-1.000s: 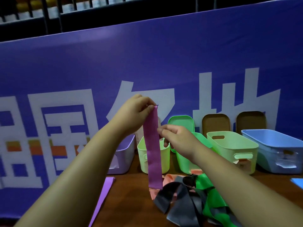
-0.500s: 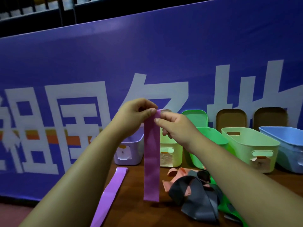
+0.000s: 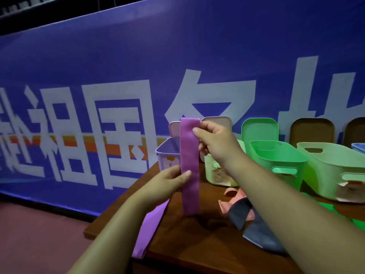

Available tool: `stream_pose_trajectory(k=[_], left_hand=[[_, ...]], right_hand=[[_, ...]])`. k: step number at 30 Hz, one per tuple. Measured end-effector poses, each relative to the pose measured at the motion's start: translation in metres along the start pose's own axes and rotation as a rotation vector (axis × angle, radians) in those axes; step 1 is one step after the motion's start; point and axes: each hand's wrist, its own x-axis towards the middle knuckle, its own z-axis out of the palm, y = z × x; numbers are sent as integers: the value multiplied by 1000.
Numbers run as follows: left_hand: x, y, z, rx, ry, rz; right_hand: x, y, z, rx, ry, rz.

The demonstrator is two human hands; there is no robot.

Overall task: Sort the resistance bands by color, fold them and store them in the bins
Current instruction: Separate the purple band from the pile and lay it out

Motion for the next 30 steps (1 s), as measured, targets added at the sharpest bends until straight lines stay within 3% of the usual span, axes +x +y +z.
stream_pose_trajectory(k=[11, 14, 19, 30], left_hand=[[-62, -36, -45, -26, 86, -216], [-78, -48, -53, -24, 100, -280], [-93, -68, -59, 223, 171, -375], [-102, -78, -63, 266, 221, -432]], right_hand=[[13, 41, 54, 76, 151, 175], [16, 71, 74, 52, 136, 262], [11, 110, 103, -20, 110, 380], [-1, 163, 140, -283, 10, 499]])
